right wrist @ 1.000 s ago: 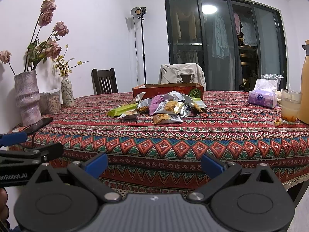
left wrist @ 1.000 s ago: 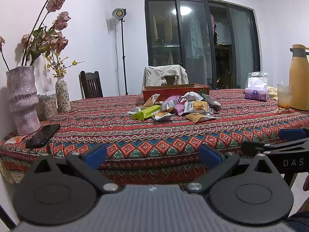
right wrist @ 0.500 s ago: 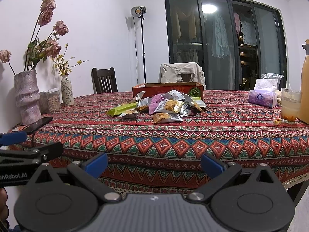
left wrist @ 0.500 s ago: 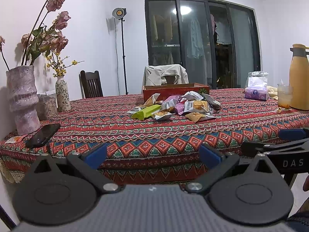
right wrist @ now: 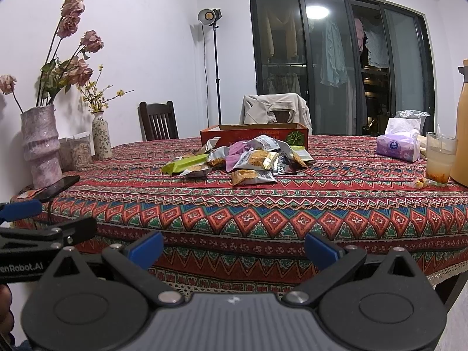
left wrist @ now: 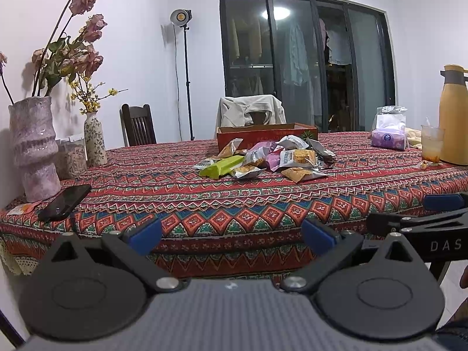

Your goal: Organize snacks

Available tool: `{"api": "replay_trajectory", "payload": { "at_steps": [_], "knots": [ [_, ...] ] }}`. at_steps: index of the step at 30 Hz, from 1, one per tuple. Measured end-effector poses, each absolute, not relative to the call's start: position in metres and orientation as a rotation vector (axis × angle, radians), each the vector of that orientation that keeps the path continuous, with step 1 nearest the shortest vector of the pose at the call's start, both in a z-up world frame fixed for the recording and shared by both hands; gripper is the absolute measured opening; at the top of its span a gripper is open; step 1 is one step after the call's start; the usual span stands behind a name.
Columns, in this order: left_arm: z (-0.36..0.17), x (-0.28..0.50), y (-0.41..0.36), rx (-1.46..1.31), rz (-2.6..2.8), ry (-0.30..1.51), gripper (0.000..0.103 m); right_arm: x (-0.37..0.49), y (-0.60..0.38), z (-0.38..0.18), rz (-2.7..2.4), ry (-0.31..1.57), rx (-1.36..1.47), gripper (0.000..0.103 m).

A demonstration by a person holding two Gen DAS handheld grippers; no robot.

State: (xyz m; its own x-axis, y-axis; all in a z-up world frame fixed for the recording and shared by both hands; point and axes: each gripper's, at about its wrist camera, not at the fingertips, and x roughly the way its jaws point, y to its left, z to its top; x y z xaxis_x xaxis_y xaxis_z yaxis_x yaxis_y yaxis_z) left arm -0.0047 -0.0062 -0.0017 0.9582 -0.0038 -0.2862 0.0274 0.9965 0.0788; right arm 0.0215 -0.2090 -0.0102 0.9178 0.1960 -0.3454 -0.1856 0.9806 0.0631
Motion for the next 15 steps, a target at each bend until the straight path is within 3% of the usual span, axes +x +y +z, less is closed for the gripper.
{"api": "replay_trajectory", "payload": {
  "at_steps": [15],
  "knots": [
    [-0.0001,-0.0037,-0.0060,0.080,-0.010,0.289,0.103,0.0230,-0.2087,-0.0095,0.195,0.360,0.025,0.103]
  ]
}}
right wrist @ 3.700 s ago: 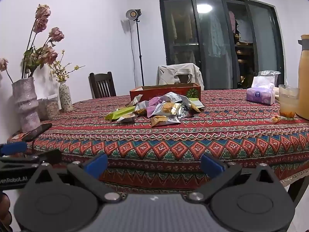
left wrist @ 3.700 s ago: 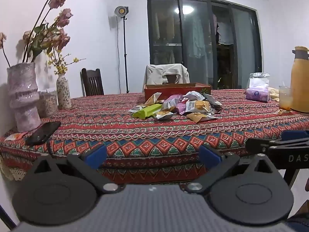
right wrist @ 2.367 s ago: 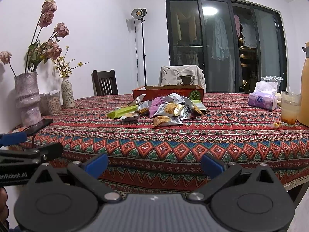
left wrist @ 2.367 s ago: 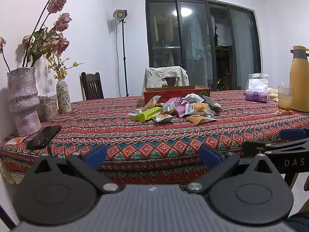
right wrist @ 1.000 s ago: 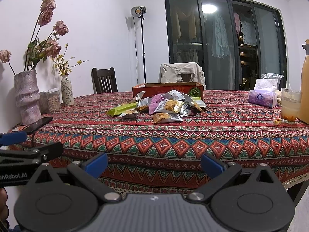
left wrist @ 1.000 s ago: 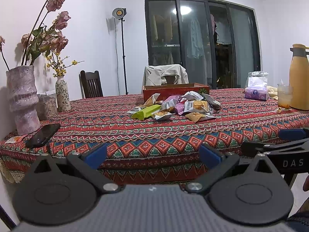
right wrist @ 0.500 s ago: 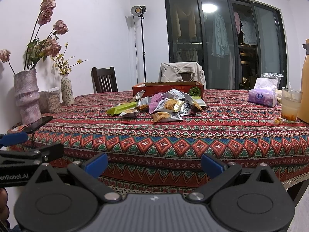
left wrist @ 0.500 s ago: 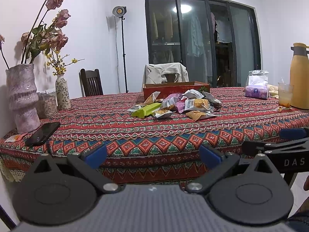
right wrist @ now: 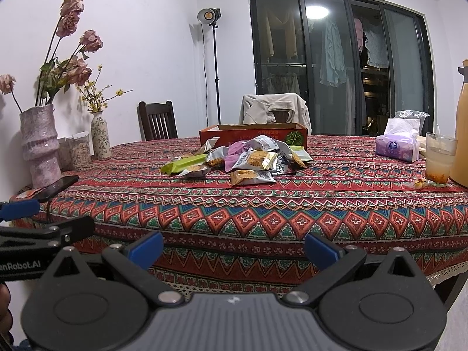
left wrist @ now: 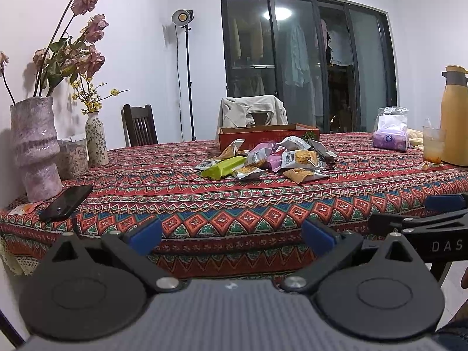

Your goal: Organize snacks

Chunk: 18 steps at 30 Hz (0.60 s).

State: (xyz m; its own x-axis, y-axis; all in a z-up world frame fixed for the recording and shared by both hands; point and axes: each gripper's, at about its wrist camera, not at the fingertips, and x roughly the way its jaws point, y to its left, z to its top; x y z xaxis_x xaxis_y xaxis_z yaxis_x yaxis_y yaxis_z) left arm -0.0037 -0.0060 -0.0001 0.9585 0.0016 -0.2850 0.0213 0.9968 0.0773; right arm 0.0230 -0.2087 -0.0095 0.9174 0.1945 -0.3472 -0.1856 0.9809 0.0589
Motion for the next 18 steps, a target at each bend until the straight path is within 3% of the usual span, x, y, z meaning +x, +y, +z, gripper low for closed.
{"api": "replay_trajectory", "payload": {
  "at_steps": [18],
  "knots": [
    [0.006,0.016,0.003,0.110,0.022,0.279,0.103,0.034,-0.214,-0.005,0.187,0.326,0.025,0.103]
  ]
}}
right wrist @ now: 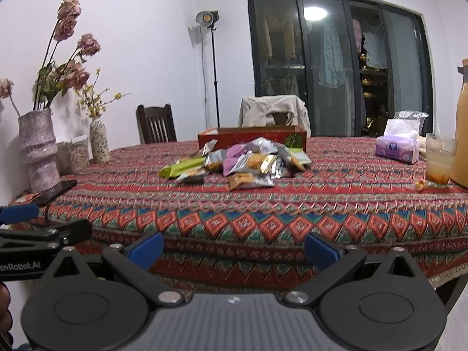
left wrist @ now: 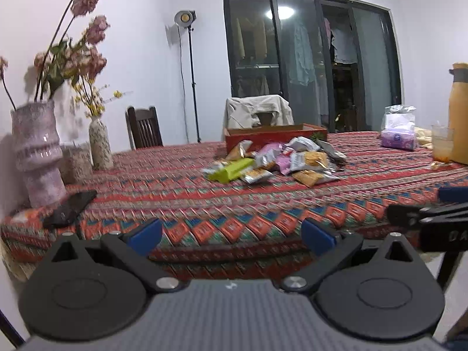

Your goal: Organize snacks

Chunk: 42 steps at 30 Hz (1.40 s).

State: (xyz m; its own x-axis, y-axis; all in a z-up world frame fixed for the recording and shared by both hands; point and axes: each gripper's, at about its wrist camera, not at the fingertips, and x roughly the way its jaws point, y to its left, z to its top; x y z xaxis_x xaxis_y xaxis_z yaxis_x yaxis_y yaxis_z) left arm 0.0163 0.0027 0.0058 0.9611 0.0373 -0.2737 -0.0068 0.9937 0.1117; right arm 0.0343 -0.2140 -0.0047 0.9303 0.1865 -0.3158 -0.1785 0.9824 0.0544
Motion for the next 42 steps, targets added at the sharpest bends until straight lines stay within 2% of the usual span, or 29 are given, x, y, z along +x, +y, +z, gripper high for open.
{"api": "replay_trajectory", "payload": {
  "at_steps": [5,11,21,23,28,30,32,38,39,40,42],
  "knots": [
    [0.022,0.057,0.020,0.105,0.055,0.268,0.103,0.063,-0.227,0.008,0.188,0.297,0.011,0.103],
    [0.029,0.145,0.031,0.060,-0.003,0.357,0.103,0.123,-0.244,0.027,0.190,0.278,0.004,0.103],
    [0.019,0.249,0.013,-0.003,-0.076,0.512,0.103,0.234,-0.233,0.020,0.256,0.411,-0.010,0.101],
    [0.015,0.263,0.008,-0.013,-0.093,0.537,0.102,0.256,-0.227,0.011,0.266,0.457,0.001,0.096],
    [0.004,0.296,-0.003,-0.027,-0.120,0.613,0.081,0.303,-0.209,-0.005,0.307,0.574,-0.002,0.090],
    [0.000,0.308,-0.006,-0.049,-0.125,0.646,0.080,0.314,-0.201,-0.010,0.324,0.604,-0.030,0.085],
    [-0.005,0.319,-0.007,-0.078,-0.119,0.677,0.080,0.320,-0.198,-0.014,0.316,0.626,-0.046,0.068],
    [-0.012,0.336,-0.020,-0.104,-0.090,0.686,0.080,0.309,-0.224,-0.019,0.305,0.626,-0.013,0.068],
    [-0.013,0.337,-0.022,-0.104,-0.080,0.677,0.071,0.305,-0.229,-0.019,0.303,0.625,-0.009,0.068],
    [-0.013,0.338,-0.024,-0.108,-0.070,0.666,0.052,0.301,-0.236,-0.019,0.299,0.628,-0.006,0.068],
    [-0.013,0.338,-0.025,-0.110,-0.068,0.656,0.033,0.295,-0.245,-0.018,0.290,0.633,-0.003,0.068]
  ]
}}
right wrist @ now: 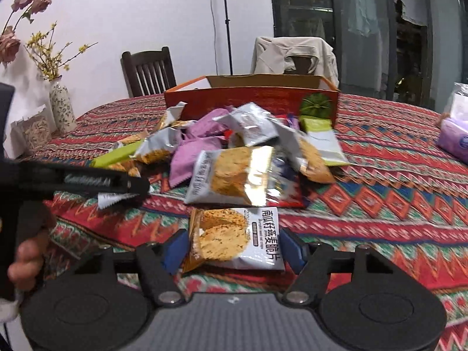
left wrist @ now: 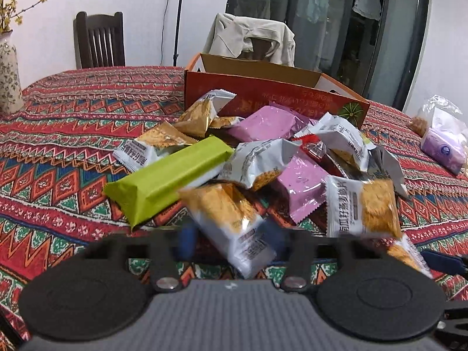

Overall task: Organize snacks
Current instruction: 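Grasp a cracker packet with the right gripper while the left grasps a silver packet, then carry both packets over the cardboard box and open both grippers to drop them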

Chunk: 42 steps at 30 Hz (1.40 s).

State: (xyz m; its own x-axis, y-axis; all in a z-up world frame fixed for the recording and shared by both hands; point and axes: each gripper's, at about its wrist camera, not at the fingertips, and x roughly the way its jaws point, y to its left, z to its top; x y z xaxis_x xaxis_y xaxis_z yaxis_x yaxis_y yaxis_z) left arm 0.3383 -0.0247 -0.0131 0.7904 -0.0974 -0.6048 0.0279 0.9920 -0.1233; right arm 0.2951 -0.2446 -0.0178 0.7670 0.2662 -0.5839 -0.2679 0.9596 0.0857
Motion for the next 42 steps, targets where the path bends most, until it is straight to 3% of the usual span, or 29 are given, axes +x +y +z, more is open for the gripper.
{"api": "replay_trajectory", "payload": {
  "at_steps": [1,4,14,23,29,34,38,42],
  "knots": [
    [-0.013,0.337,-0.023,-0.137,-0.079,0.656,0.025,0.293,-0.248,-0.017,0.288,0.633,0.000,0.067],
    [-0.012,0.331,-0.019,-0.175,-0.094,0.667,0.016,0.287,-0.254,-0.017,0.288,0.630,-0.008,0.067],
    [0.008,0.268,-0.010,-0.147,-0.110,0.673,0.016,0.258,-0.267,-0.004,0.331,0.589,0.023,0.065],
    [0.059,0.286,-0.001,-0.118,-0.138,0.554,0.016,0.269,-0.274,0.028,0.344,0.499,0.019,0.065],
    [0.115,0.365,0.011,-0.130,-0.260,0.523,0.016,0.312,-0.288,0.088,0.367,0.386,-0.019,0.065],
    [0.154,0.470,0.015,-0.112,-0.354,0.563,0.016,0.397,-0.298,0.153,0.402,0.345,-0.033,0.065],
    [0.156,0.561,0.008,-0.071,-0.333,0.609,0.016,0.500,-0.298,0.181,0.395,0.404,-0.019,0.065],
    [0.122,0.648,0.005,-0.047,-0.328,0.677,0.016,0.606,-0.278,0.167,0.345,0.514,-0.091,0.066]
  ]
}}
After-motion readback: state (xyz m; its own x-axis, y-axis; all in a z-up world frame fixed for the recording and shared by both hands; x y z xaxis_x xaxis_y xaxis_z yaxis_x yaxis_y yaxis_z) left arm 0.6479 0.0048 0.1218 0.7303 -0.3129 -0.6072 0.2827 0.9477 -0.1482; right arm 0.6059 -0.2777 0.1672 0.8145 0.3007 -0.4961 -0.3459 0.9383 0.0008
